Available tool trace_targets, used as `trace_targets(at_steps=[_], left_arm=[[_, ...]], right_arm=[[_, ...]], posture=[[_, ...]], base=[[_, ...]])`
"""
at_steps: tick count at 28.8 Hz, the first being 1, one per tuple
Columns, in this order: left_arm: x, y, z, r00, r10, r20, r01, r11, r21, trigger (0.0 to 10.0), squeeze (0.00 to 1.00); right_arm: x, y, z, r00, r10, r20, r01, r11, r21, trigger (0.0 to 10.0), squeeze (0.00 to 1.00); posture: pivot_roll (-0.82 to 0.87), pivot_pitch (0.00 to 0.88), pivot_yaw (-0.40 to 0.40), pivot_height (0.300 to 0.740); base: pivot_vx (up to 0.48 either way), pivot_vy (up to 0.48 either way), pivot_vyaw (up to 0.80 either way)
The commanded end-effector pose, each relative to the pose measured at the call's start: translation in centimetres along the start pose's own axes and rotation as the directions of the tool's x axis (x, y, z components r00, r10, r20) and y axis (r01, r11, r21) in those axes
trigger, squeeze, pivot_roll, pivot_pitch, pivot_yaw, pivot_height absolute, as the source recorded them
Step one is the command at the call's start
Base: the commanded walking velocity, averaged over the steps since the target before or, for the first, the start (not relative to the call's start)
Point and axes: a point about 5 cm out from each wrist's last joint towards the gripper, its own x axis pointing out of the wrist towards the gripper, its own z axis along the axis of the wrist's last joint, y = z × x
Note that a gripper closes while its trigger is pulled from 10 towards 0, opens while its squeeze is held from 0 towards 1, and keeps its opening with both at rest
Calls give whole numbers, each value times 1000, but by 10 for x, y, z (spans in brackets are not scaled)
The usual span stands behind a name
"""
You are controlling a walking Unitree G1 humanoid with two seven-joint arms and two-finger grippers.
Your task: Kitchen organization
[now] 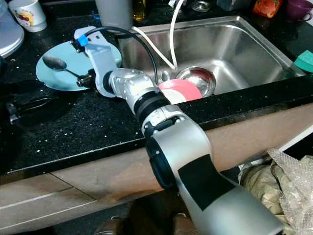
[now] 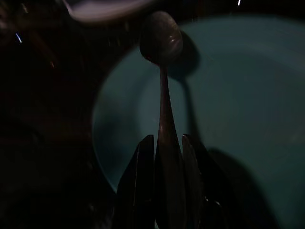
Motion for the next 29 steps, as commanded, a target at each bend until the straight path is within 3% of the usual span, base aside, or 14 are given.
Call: trace_targets(at_steps=[1, 13, 16, 20, 21, 22, 25, 26, 29], left_arm=[[-4, 2, 8, 1000, -4, 14, 4, 1000, 13, 10000, 0], [3, -5, 22, 994, -46, 96, 47, 999, -6, 10000, 0], [14, -16, 30, 982, -78, 174, 86, 996, -37, 10000, 0], [21, -22, 35, 973, -89, 212, 101, 994, -48, 10000, 0], [32, -28, 39, 962, -84, 259, 104, 992, -65, 10000, 0], [32, -28, 39, 962, -84, 259, 104, 992, -65, 10000, 0], [46, -30, 43, 955, -43, 293, 70, 994, -83, 10000, 0], [46, -30, 43, 955, -43, 293, 70, 994, -83, 10000, 0], [58, -28, 45, 958, 13, 288, 18, 994, -105, 10000, 0]], right_arm=[[-1, 2, 12, 999, 8, 42, -10, 1000, 27, 0, 0], [-24, -18, 54, 971, -21, 237, -17, 988, 154, 0, 0], [-38, -39, 57, 959, -83, 271, 52, 992, 117, 0, 0], [-44, -48, 54, 957, -93, 273, 73, 994, 81, 0, 0], [-52, -59, 48, 954, -92, 286, 71, 994, 81, 0, 0], [-52, -59, 48, 954, -92, 286, 71, 994, 81, 0, 0], [-70, -82, 42, 932, -163, 324, 122, 982, 143, 0, 0], [-70, -82, 42, 932, -163, 324, 122, 982, 143, 0, 0], [-99, -113, 30, 890, -291, 352, 236, 953, 191, 0, 0]], posture=[[76, 186, -25, 740], [79, 170, -21, 740], [80, 165, -19, 740], [80, 163, -16, 740], [75, 163, -5, 740], [75, 163, -5, 740], [75, 167, 9, 740], [75, 167, 9, 740], [77, 168, 17, 740]], base=[[0, 0, 0], [0, 0, 0], [0, 0, 0], [0, 0, 0], [0, 0, 0], [0, 0, 0], [0, 0, 0], [0, 0, 0], [0, 0, 0]])
